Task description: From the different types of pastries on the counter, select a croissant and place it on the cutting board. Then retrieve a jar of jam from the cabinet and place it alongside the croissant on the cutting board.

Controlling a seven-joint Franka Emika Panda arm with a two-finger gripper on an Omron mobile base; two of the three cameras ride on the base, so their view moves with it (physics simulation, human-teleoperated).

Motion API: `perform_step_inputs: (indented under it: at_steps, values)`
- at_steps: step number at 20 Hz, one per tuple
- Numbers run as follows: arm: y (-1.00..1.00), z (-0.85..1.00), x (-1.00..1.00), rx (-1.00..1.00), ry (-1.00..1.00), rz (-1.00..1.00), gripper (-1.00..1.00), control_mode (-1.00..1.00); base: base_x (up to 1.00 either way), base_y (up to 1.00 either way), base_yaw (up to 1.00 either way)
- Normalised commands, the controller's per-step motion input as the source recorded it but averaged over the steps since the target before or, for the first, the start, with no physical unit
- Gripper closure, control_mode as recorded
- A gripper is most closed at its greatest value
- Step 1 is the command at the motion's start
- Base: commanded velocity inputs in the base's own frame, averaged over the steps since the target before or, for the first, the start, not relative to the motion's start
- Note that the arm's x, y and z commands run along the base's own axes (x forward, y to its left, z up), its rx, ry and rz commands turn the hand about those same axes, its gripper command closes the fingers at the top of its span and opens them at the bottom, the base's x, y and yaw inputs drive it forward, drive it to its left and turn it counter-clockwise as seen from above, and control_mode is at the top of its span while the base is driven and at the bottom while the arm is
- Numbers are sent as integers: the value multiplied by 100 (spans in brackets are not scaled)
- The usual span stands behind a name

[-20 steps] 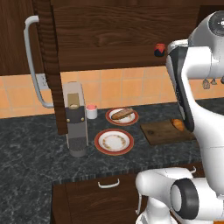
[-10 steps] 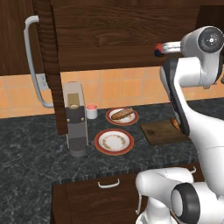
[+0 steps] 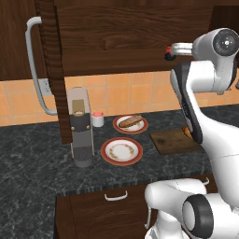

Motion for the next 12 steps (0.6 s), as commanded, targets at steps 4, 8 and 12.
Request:
perform_step_inputs:
  at_steps: [4, 8, 12]
  values:
    - [0, 3, 12, 14, 8, 2, -100, -100, 0, 0, 0]
    - [0, 0, 16, 8, 13, 4, -100, -100, 0, 0, 0]
    - [0, -4, 3, 0, 2, 0, -100, -100, 0, 0, 0]
